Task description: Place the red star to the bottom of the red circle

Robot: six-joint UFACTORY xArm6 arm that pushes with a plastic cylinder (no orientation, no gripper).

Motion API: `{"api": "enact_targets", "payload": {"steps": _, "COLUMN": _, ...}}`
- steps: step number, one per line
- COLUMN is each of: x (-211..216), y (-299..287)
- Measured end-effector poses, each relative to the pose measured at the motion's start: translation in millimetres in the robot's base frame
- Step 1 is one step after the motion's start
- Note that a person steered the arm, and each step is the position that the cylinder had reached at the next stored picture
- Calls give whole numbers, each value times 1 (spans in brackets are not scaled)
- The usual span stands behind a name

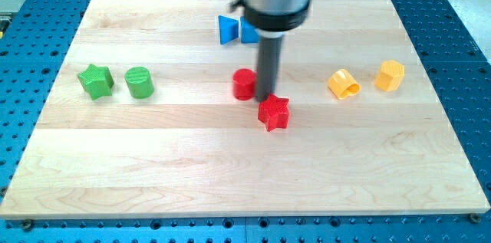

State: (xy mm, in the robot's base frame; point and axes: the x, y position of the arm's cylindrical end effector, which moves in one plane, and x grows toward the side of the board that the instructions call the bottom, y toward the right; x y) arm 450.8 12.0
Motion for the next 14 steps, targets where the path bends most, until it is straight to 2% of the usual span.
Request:
{"api": "enact_targets", "payload": {"steps": 1, "x": 0, "y": 0}}
{"api": "enact_targets", "payload": {"steps": 2, "x": 1, "y": 61}}
{"api": "enact_targets", "payload": {"steps": 3, "x": 40, "y": 93}}
{"api": "enact_targets", "payload": {"steps": 4, "x": 73, "y": 90}}
{"api": "enact_targets", "payload": {"steps": 5, "x": 89, "y": 131}}
{"api": "enact_targets", "payload": {"steps": 6, "x": 90, "y": 83}}
{"api": "enact_targets", "payload": {"steps": 7, "x": 84, "y": 11}}
{"api": "enact_targets", "payload": {"steps": 8, "x": 54, "y": -35}}
{"api": "enact_targets", "payload": {"steps": 9, "x": 39, "y": -40}}
{"api": "enact_targets", "payload": {"steps": 11, "x": 61, "y": -35}}
{"api": "enact_targets", "payload": {"steps": 13, "x": 31, "y": -44}}
{"api": "enact_targets", "payload": {"steps": 14, "x": 38, "y": -52}}
